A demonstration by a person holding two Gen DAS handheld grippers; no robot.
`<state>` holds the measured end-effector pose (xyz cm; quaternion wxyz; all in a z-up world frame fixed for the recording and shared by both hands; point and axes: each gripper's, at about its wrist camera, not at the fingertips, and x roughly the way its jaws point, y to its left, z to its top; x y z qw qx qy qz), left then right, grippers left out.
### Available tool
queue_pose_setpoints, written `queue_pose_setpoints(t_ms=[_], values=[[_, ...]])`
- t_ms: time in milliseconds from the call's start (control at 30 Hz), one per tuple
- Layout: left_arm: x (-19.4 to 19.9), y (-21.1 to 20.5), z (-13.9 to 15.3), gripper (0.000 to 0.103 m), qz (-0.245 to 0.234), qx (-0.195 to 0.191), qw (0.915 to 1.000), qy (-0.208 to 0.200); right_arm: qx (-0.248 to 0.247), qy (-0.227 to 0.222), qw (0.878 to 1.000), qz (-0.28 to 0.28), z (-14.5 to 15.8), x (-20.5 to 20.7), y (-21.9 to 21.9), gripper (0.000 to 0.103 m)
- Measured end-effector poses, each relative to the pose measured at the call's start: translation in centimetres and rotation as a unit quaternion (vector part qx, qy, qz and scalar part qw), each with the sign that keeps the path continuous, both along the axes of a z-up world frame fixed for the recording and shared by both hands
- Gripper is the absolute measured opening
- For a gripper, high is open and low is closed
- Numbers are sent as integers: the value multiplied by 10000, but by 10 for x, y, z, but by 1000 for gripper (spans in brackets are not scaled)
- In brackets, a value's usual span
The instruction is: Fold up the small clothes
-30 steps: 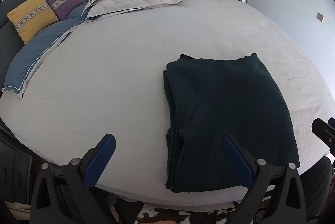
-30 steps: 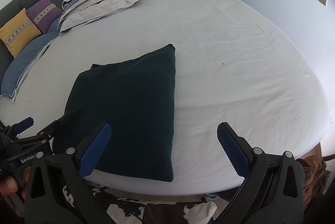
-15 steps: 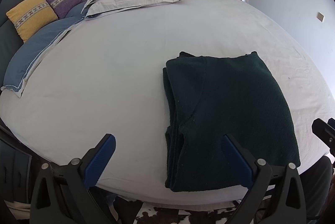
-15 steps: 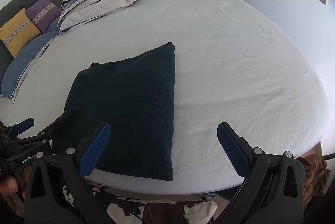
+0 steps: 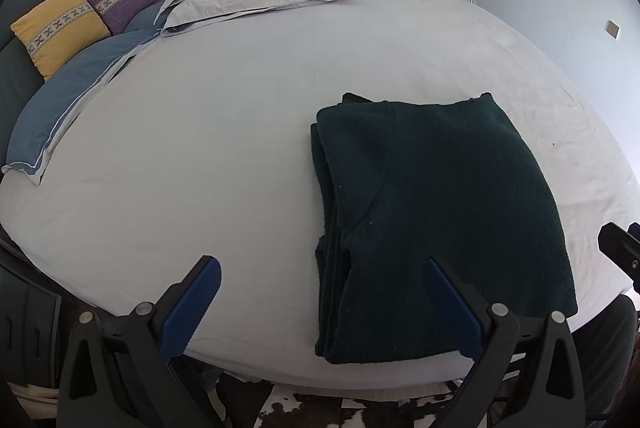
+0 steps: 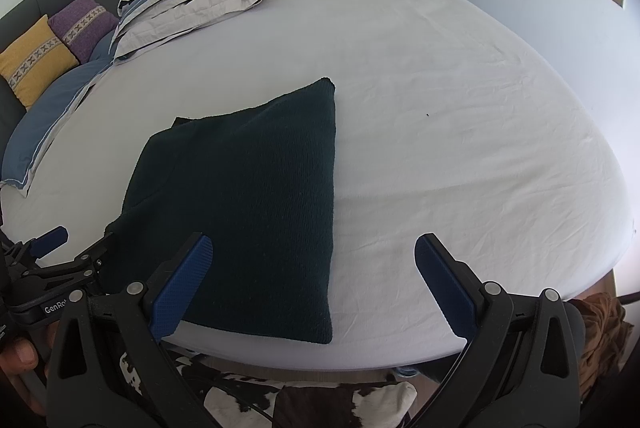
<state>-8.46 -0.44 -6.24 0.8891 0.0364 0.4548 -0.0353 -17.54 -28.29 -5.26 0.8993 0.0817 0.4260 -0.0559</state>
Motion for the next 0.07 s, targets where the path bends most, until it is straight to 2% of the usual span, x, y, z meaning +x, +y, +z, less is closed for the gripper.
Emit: queue_pose_setpoints(t_ms=[67], values=[[1,0,0,103,-8,-6,10000,15,-3,1,10000,-2,0,0,0,103]])
